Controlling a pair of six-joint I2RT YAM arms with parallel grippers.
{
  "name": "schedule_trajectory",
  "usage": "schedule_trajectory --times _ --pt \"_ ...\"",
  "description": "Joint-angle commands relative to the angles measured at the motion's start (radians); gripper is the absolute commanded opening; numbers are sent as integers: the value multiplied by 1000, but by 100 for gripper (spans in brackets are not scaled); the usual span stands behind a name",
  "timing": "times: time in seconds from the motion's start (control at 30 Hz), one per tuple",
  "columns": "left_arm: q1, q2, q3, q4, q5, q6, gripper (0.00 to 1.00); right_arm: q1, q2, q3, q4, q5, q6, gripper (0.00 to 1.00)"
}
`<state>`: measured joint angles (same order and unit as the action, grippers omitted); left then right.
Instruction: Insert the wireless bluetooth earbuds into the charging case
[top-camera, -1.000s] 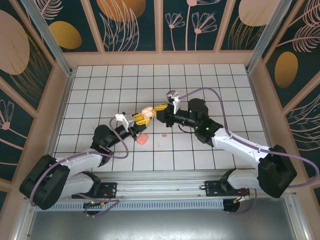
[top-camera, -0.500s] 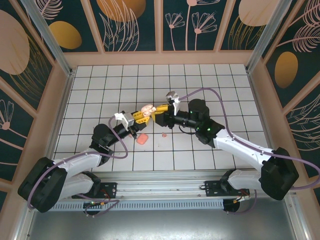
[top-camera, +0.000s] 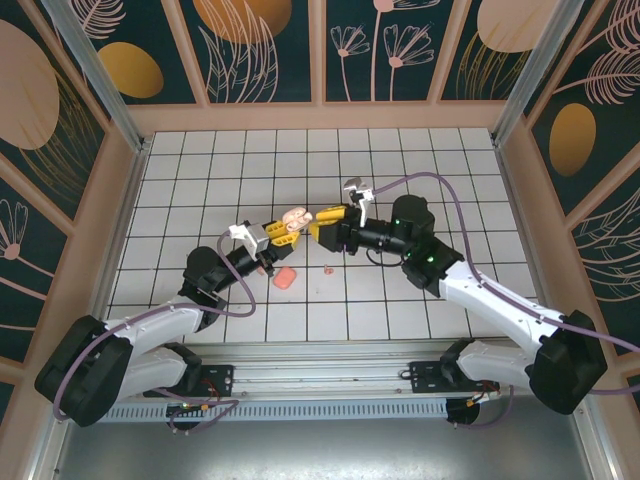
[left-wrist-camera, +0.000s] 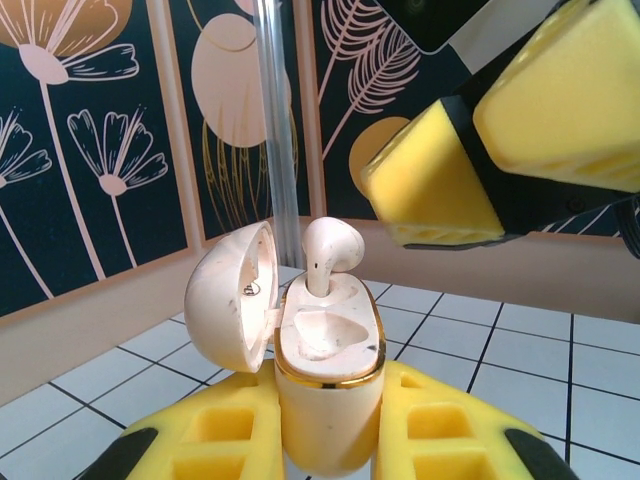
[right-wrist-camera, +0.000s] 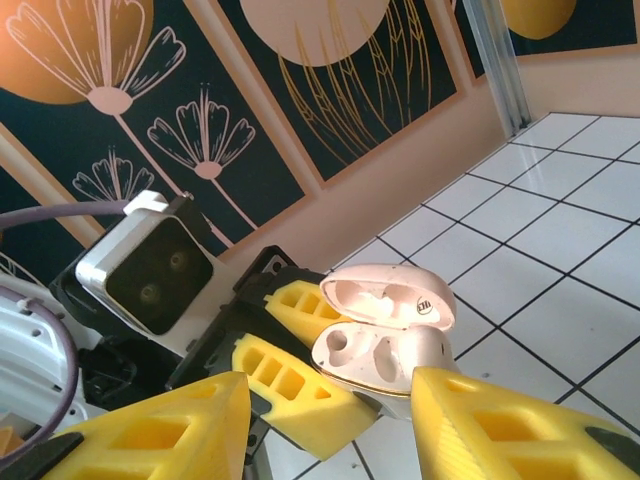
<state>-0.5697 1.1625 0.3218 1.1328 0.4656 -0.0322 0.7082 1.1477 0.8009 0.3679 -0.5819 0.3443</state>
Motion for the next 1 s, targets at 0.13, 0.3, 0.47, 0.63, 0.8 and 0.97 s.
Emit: schedule_trajectory --times 0.13,0.3,0.47,0.63,0.8,0.97 --pt "-1 -29 16 5 2 17 11 -52 55 66 37 -110 117 43" --pt "0 -21 23 -5 4 22 11 -56 97 81 63 -175 151 37" --pt "-1 -23 18 -7 1 24 11 -56 116 78 80 -202 159 31" --pt "-1 -30 17 -16 -6 28 11 -55 126 80 92 -230 160 27" --pt "-1 -27 23 -21 -8 29 11 -43 126 86 89 -244 141 26" --pt "-1 -26 23 -22 -7 25 11 -25 135 107 47 -245 111 24"
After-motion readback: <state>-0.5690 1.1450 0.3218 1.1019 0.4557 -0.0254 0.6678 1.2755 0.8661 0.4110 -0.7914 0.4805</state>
